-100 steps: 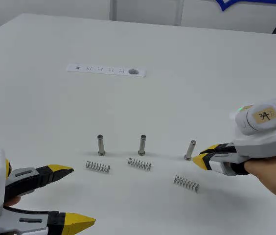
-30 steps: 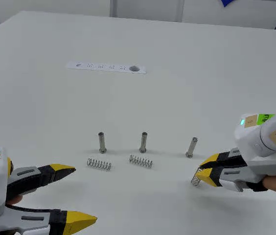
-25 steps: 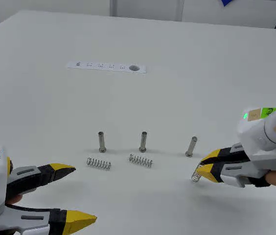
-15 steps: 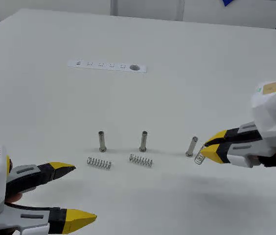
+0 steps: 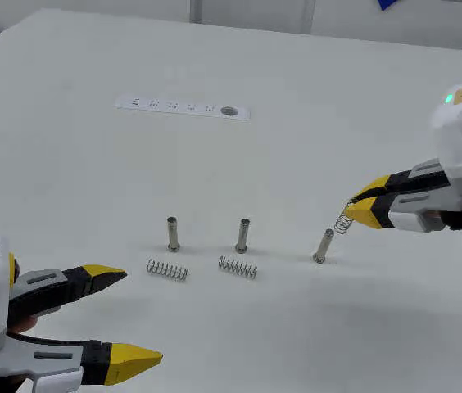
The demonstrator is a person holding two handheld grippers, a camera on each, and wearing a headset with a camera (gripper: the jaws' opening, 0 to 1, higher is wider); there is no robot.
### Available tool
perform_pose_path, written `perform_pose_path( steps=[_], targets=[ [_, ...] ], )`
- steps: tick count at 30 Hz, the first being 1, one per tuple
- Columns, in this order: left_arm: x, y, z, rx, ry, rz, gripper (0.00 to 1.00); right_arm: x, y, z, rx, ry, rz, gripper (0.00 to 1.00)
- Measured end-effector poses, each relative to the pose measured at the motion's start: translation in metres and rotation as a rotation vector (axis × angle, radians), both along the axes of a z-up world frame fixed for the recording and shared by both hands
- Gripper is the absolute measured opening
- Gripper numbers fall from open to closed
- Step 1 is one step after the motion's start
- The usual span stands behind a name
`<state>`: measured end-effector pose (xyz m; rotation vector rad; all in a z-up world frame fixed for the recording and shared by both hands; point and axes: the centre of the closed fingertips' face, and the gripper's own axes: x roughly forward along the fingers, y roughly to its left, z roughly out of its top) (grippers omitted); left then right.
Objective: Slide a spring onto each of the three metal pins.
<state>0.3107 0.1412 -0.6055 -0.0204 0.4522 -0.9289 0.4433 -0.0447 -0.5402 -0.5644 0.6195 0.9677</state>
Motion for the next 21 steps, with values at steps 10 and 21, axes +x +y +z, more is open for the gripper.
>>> perform_pose_path(
  steps=[10,21],
  targets=[
    [0.001,0.001,0.001,-0.002,-0.002,0.007,0.74,0.008,0.003,-0.015,-0.023,0.031,0.005,0.12],
    [0.001,0.001,-0.001,0.003,0.003,0.008,0.74,0.012,0.002,-0.023,-0.030,0.049,0.007,0.12]
  ],
)
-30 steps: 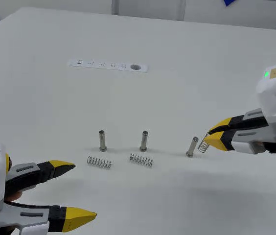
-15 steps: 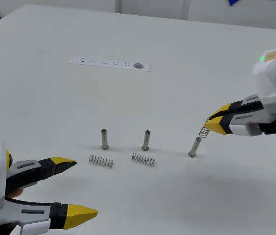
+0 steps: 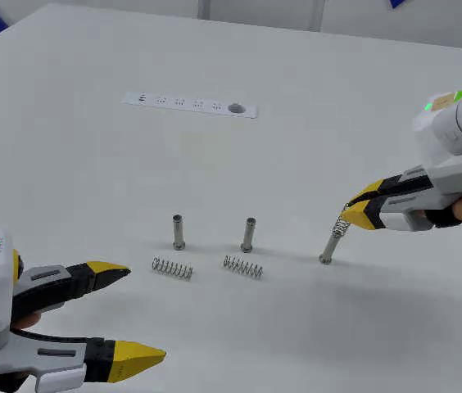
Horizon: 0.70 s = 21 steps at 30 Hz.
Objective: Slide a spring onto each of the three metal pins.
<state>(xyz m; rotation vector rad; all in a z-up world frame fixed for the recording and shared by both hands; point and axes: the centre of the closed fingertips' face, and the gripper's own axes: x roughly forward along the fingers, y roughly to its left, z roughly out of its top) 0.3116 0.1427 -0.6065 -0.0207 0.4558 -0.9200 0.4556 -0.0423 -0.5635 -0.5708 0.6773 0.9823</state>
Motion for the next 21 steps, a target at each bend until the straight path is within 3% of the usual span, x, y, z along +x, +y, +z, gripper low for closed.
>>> perform_pose_path(
  steps=[21],
  targets=[
    [0.000,0.002,-0.001,0.003,0.006,0.007,0.74,0.003,0.001,-0.032,-0.019,0.057,-0.014,0.12]
  ],
)
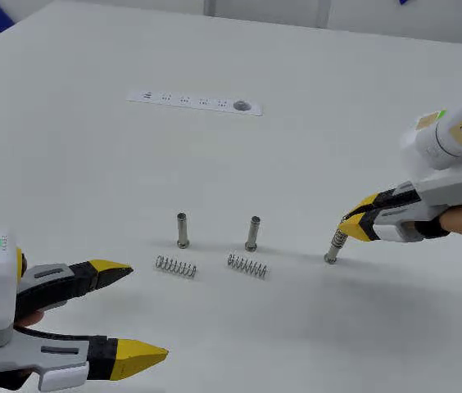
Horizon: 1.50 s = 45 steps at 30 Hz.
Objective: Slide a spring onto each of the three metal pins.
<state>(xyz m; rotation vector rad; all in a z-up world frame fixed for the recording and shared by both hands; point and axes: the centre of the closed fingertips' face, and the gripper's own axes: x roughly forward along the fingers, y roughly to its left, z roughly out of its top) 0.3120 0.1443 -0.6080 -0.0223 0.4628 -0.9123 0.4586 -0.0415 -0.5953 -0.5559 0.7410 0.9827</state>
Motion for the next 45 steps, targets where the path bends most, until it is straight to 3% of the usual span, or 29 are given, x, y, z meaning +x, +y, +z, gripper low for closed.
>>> perform_pose_path(
  steps=[13,30,45],
  targets=[
    [0.000,0.000,0.000,0.002,0.001,0.003,0.74,-0.003,0.000,-0.020,-0.021,0.026,-0.010,0.12],
    [0.000,0.000,0.000,0.000,-0.001,0.003,0.74,-0.004,-0.003,-0.029,-0.031,0.029,-0.018,0.13],
    [0.000,-0.001,0.000,0.004,-0.004,-0.005,0.74,-0.024,-0.014,-0.040,-0.029,0.060,-0.041,0.13]
  ],
)
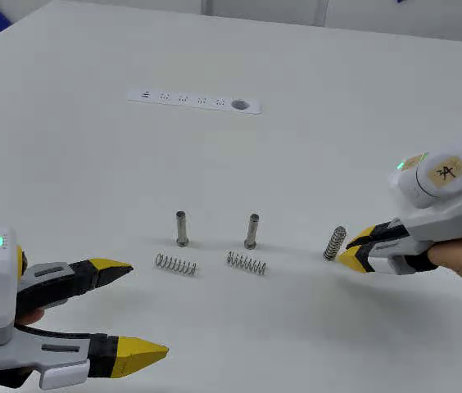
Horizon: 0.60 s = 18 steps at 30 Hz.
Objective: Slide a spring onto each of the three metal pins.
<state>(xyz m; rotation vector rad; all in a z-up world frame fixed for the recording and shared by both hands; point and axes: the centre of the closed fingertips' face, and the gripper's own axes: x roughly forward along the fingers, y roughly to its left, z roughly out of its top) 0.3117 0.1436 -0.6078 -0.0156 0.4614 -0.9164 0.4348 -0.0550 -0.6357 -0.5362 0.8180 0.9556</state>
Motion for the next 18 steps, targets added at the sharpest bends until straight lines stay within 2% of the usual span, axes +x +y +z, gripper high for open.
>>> perform_pose_path(
  steps=[11,18],
  targets=[
    [0.000,0.000,0.002,-0.003,-0.008,0.002,0.74,-0.023,0.022,-0.006,0.009,0.015,0.056,0.14],
    [0.000,0.000,0.002,-0.002,-0.011,-0.002,0.74,-0.029,0.043,-0.004,0.014,0.012,0.117,0.15]
  ],
)
